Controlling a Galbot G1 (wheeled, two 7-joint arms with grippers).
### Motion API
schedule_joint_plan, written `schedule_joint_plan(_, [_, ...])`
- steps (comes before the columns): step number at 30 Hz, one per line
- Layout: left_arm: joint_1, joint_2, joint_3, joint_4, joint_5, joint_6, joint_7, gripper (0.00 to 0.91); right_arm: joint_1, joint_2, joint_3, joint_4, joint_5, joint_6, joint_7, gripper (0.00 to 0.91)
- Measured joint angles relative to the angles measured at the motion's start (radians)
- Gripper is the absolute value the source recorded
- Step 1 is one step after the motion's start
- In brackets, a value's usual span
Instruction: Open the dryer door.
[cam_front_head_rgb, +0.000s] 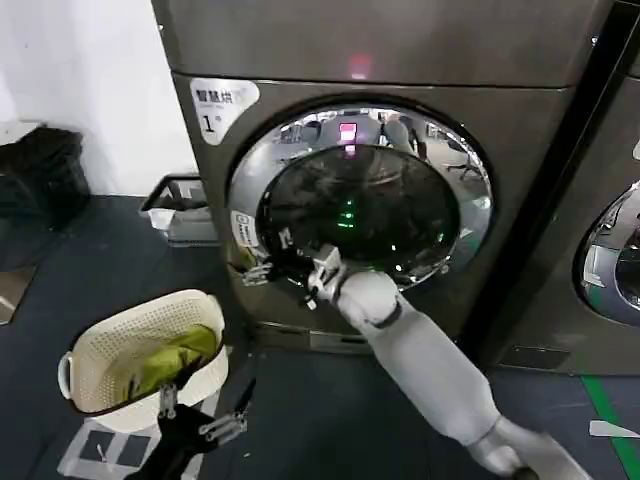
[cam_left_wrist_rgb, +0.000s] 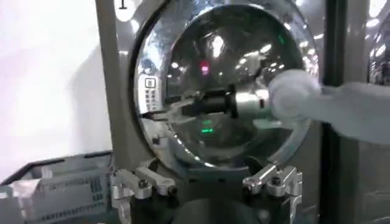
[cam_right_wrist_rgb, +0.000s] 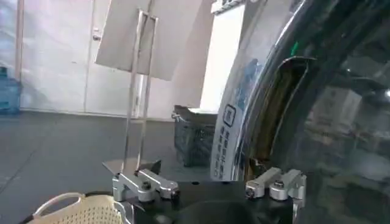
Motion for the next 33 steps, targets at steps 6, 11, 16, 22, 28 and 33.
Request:
schedule_joint_plan(6, [-0.025, 0.006, -0.023, 0.023, -0.045, 0.005, -0.005, 0.907, -0.025, -0.04, 0.006, 0.043, 0.04, -0.01, -0.111, 0.907])
schedule_joint_plan(11, [-0.061, 0.032, -0.063, 0.045, -0.149, 0.064, -0.021, 0.907, -0.054, -0.084, 0.022, 0.088, 0.044, 0.029, -0.215, 0.907])
schedule_joint_plan(16, [-0.122, 0.08, -0.112, 0.085, -0.229, 0.09, -0.082, 0.907, -0.077, -0.129, 0.028, 0.127, 0.063, 0.045, -0.306, 0.907])
schedule_joint_plan(22, [-0.211, 0.18, -0.178, 0.136, -0.328, 0.12, -0.094, 0.907, -0.112, -0.183, 0.056, 0.172, 0.11, 0.052, -0.438, 0.907])
schedule_joint_plan(28, [-0.3, 0.302, -0.205, 0.208, -0.448, 0.082, -0.069, 0.907, -0.154, -0.239, 0.09, 0.227, 0.129, 0.061, -0.544, 0.907])
schedule_joint_plan(33, [-0.376, 0.393, -0.181, 0.277, -0.572, 0.082, -0.044, 0.907, -0.2, -0.281, 0.125, 0.277, 0.151, 0.087, -0.604, 0.907])
